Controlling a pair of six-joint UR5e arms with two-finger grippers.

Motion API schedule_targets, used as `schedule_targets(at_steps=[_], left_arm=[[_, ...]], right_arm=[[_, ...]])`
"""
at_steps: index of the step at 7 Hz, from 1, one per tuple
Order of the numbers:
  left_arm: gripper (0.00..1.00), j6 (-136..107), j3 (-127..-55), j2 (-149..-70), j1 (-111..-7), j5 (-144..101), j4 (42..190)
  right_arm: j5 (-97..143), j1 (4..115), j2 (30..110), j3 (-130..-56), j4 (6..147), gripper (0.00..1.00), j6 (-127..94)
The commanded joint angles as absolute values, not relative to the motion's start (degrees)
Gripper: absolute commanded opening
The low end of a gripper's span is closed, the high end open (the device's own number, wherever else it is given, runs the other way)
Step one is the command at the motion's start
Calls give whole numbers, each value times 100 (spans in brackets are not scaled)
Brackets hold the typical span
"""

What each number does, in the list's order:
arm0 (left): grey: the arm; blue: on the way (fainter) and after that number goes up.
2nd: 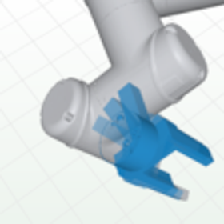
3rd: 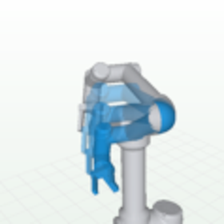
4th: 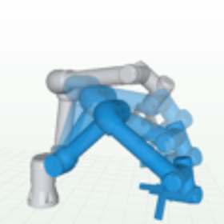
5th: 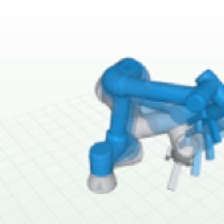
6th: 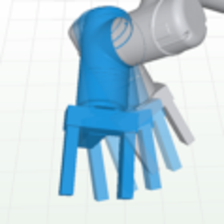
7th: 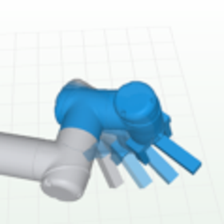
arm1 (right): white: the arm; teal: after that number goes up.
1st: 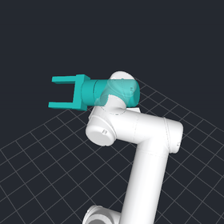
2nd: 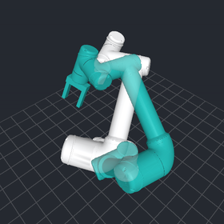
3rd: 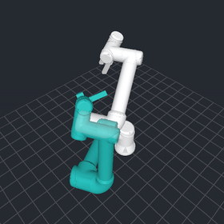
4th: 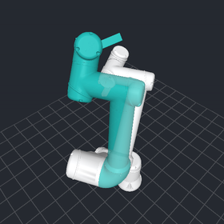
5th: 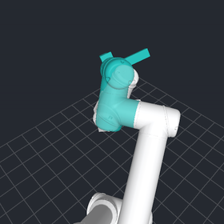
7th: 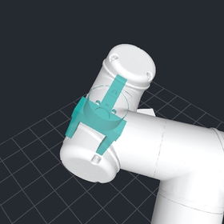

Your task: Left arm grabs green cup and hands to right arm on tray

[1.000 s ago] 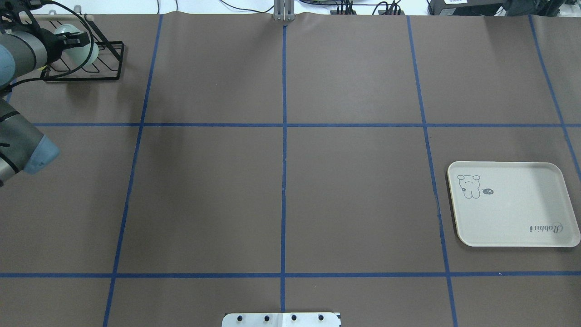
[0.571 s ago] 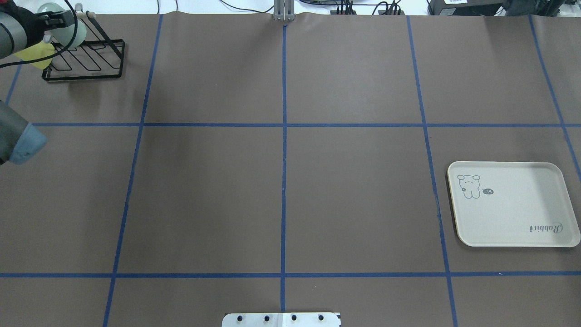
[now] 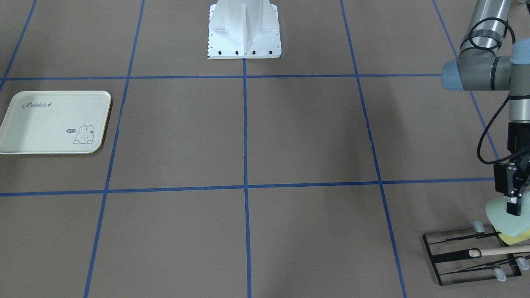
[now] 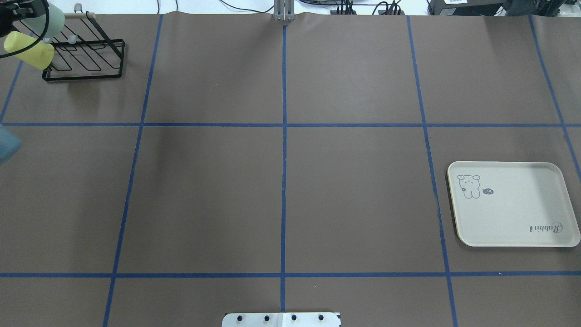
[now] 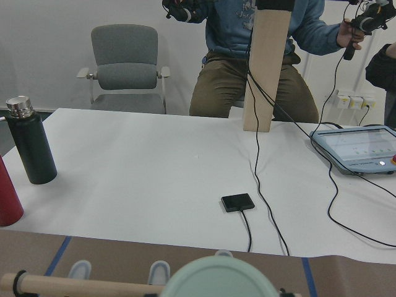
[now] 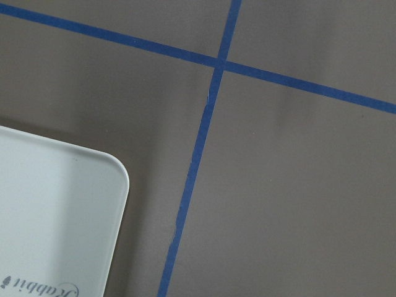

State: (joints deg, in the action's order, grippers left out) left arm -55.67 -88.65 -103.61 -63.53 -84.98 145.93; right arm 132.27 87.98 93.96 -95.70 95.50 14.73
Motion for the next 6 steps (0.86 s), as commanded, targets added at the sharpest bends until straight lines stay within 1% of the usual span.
schedule_targets(at_steps=[1,3,4,6], left_arm=[[18,-5965,-9149,-10362,-6346,-8499,14599],[17,-6861,-9185,-10424,-6293,-8499,14590],[17,-7308,-9158,-10441,-6293,-8490,14590],[17,-7908,-9184,-10477,-6092,-8473,14607]], right_arm=[[13219,8789,9308,-9790,9527,100,1355],[13245,8745,9010,-9800,9152,100,-333],[13341,8580,9009,-9704,8479,100,-882],[13368,8272,8983,-9047,6355,100,-1271]])
